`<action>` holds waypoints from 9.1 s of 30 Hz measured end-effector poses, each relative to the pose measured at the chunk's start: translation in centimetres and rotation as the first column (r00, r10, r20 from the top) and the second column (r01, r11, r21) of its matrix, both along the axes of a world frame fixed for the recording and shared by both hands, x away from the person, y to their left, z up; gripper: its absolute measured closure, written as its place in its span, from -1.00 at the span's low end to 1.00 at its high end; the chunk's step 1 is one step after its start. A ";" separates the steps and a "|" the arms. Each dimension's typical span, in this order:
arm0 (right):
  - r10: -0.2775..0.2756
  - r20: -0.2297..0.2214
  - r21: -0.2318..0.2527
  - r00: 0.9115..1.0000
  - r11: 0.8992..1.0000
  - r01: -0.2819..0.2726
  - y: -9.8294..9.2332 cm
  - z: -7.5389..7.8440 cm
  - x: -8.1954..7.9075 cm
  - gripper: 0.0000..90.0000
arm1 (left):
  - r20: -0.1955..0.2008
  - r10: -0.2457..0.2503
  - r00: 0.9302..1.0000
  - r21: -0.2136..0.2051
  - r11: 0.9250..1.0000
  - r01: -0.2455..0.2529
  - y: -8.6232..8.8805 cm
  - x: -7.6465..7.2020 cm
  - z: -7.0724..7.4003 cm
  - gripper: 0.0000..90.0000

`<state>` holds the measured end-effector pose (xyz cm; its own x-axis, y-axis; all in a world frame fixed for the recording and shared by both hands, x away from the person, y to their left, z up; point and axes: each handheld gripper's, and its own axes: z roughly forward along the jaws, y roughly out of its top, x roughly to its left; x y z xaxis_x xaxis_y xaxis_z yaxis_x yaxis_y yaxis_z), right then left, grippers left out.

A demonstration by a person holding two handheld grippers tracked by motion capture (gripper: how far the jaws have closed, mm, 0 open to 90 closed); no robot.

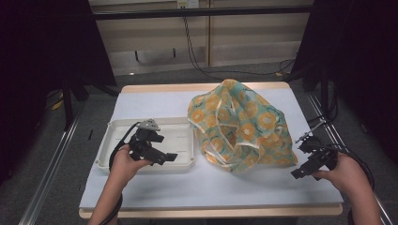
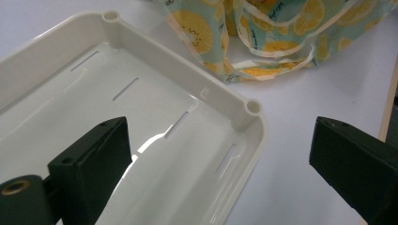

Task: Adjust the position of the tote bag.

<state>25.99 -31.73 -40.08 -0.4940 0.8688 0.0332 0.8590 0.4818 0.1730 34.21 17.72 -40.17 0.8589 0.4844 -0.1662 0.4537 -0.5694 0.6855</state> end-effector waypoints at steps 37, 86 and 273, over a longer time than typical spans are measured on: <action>0.121 -0.003 0.028 0.993 0.992 -0.121 1.1 9.2 2.7 -0.76 | 0.010 0.008 1.000 -0.006 1.000 -0.008 0.6 -0.2 0.3 -0.91; 0.120 0.030 0.093 0.992 0.988 -0.123 8.0 20.5 11.7 -0.83 | 0.019 0.010 1.000 -0.030 0.999 -0.009 1.2 -0.1 0.7 -0.90; 0.282 0.159 0.003 0.946 0.958 -0.286 6.0 16.5 11.1 0.82 | 0.059 -0.154 0.986 0.061 0.987 0.150 -5.5 3.4 7.5 0.86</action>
